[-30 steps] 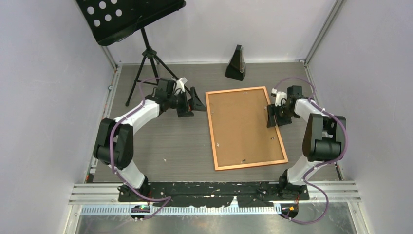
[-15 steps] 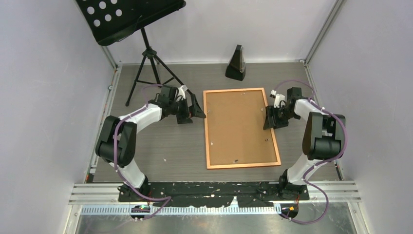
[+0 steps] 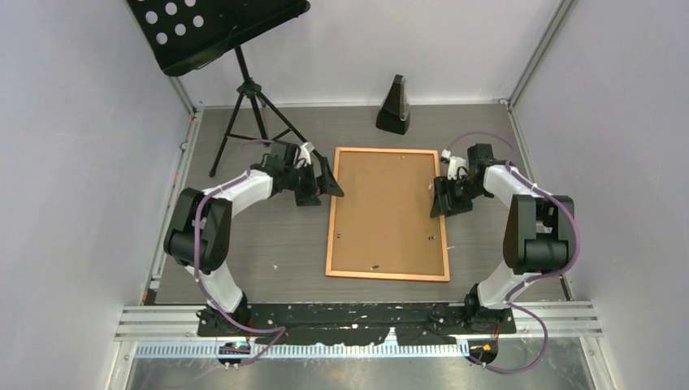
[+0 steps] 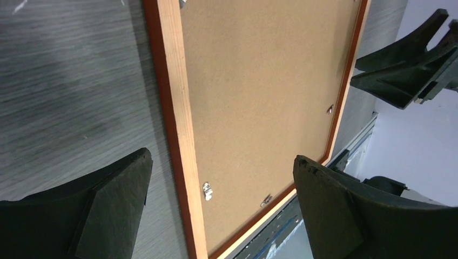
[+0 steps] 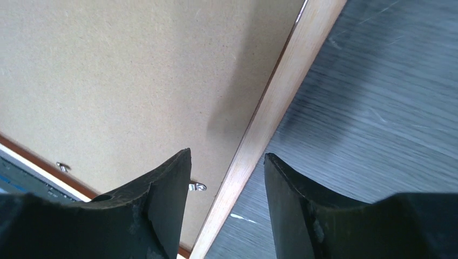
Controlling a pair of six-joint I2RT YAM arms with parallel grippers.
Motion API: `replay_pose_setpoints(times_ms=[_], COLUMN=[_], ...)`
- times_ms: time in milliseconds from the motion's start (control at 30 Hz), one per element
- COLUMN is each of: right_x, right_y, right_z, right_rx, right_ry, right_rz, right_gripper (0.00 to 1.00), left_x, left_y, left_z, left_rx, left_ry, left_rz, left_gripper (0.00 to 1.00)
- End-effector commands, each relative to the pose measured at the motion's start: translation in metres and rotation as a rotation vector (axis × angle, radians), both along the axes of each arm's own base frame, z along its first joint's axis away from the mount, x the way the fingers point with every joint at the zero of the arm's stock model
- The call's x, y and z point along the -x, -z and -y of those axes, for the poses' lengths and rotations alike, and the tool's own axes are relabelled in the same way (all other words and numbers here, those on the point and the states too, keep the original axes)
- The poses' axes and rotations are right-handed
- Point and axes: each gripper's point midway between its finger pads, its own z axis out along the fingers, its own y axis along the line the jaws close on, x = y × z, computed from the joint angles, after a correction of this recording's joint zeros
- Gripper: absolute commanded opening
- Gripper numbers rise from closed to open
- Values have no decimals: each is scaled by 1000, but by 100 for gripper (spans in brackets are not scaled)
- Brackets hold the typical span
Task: Put the photo into the frame
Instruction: Adjust the photo frame at the center of the board.
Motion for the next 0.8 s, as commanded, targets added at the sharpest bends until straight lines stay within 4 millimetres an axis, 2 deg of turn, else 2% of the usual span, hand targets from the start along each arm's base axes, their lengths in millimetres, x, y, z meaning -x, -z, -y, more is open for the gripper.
replay_pose_setpoints(times_ms=[0, 67, 200, 233, 267, 300, 333, 367, 400, 433, 467, 500, 533, 567, 600, 633, 667, 700, 733, 767], right_x=[-40, -53, -80, -86, -97, -103, -114, -120, -129, -135, -145, -151, -159, -171, -174, -182, -187, -195, -197, -205], right_y=[-53, -67, -88, -87, -97, -93, -103, -97, -106, -98, -106, -96, -105, -103, -91, -99, -82, -93, -73, -85], right_z=[6, 4, -22, -33, -45, -51, -66, -73, -89, -97, -114, -121, -138, -146, -160, -174, -181, -196, -200, -215], right_rx=[78, 108, 117, 111, 102, 100, 88, 88, 71, 72, 63, 72, 64, 74, 75, 78, 99, 95, 119, 117], right_ry=[9, -3, -59, -81, -95, -104, -120, -129, -146, -154, -175, -185, -207, -214, -242, -261, -274, -297, -311, -331], right_rz=[227, 285, 368, 380, 421, 421, 466, 463, 504, 497, 539, 528, 566, 579, 569, 601, 581, 618, 582, 620], right_gripper=[59, 59, 59, 59, 59, 59, 59, 59, 59, 59, 59, 59, 58, 58, 58, 58, 58, 58, 58, 58], left_x=[-14, -15, -16, -16, -17, -17, -17, -18, -19, -20, -21, -23, -23, -24, -23, -23, -23, -23, -22, -22], left_y=[-22, -25, -27, -27, -28, -28, -29, -30, -32, -33, -34, -36, -38, -39, -41, -42, -44, -45, -47, -48], left_z=[2, -1, -8, -9, -11, -12, -14, -15, -17, -19, -22, -25, -27, -29, -31, -33, -34, -34, -34, -34], left_rx=[-8, -18, -53, -62, -66, -72, -75, -74, -75, -77, -78, -76, -75, -78, -80, -84, -85, -84, -82, -80], left_ry=[11, 8, -2, -5, -6, -8, -10, -8, -6, -5, -10, -13, -14, -14, -13, -9, -7, -4, 1, 7], left_rz=[84, 96, 120, 125, 132, 137, 143, 152, 163, 170, 177, 187, 197, 206, 217, 231, 244, 254, 263, 270], left_gripper=[100, 100, 100, 100, 100, 100, 100, 100, 100, 100, 100, 100, 100, 100, 100, 100, 100, 100, 100, 99])
